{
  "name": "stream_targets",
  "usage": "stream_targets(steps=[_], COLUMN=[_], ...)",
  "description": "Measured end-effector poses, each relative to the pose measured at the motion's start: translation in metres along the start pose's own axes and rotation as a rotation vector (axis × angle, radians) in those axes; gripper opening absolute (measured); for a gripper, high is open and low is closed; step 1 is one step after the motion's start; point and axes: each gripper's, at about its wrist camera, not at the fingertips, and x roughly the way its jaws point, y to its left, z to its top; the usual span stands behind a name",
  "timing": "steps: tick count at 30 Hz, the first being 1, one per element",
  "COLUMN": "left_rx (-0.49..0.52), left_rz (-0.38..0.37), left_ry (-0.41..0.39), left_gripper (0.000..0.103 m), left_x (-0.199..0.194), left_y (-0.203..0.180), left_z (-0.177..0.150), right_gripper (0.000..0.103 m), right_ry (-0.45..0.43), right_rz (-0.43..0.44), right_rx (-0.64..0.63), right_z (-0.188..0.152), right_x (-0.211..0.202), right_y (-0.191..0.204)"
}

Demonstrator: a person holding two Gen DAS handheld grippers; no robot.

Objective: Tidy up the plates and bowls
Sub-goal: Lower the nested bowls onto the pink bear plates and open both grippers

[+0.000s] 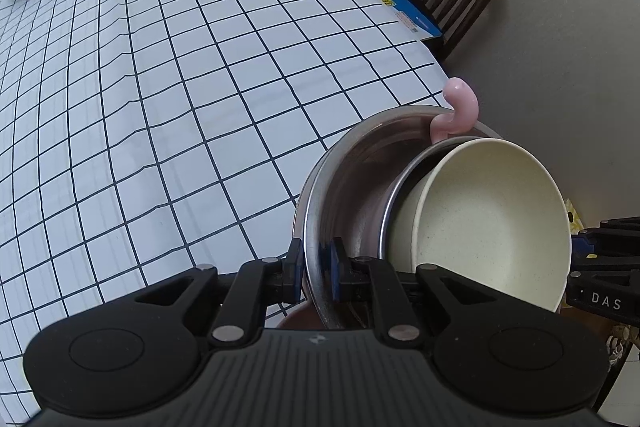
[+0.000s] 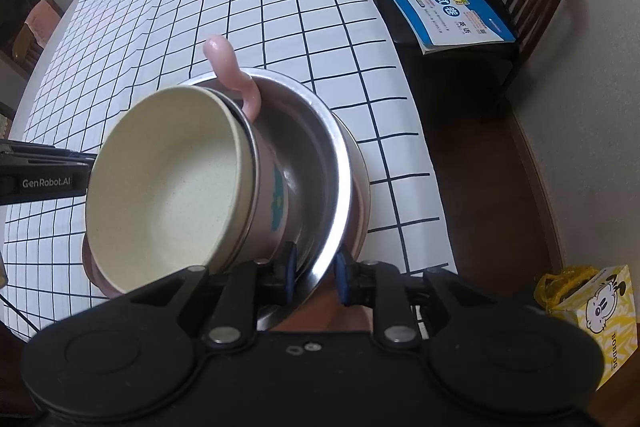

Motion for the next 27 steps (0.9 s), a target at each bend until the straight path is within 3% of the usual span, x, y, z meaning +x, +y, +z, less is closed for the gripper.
stream_targets(steps=[6, 9, 12, 14, 16, 27], left_rx=[0.010, 0.011, 0.018, 0.033, 0.054, 0.154], left_rz=[0.009, 0.006, -0.003, -0.010, -0.011, -0.033], left_ry=[-0.011, -0.019, -0.037, -0.060, -0.083, -0.208], left_gripper=[0.012, 0.014, 0.026, 0.040, 0.045, 0.056], left_x=[-0.004, -0.007, -0.013, -0.018, -0.026, -0.072], left_y=[-0.001, 0.000, 0.001, 0.002, 0.002, 0.004], left_z=[-0.001, 0.000, -0.003, -0.006, -0.008, -0.034], right_gripper=[0.027, 0.035, 0.038, 0.039, 0.041, 0.069], right_ry=[-0.014, -0.032, -0.052, -0.070, -0.100, -0.282], right_rz=[-0.003, -0.009, -0.019, -0.032, -0.049, -0.096], right_rx=[-0.001, 0.003, 0.015, 0.028, 0.036, 0.013], right_z=[-0.002, -0.003, -0.006, -0.009, -0.013, -0.040], right_x=[-0.004, -0.009, -0.016, -0.021, -0.029, -0.077], right_y=[0.000, -0.002, -0.003, -0.002, -0.001, 0.037])
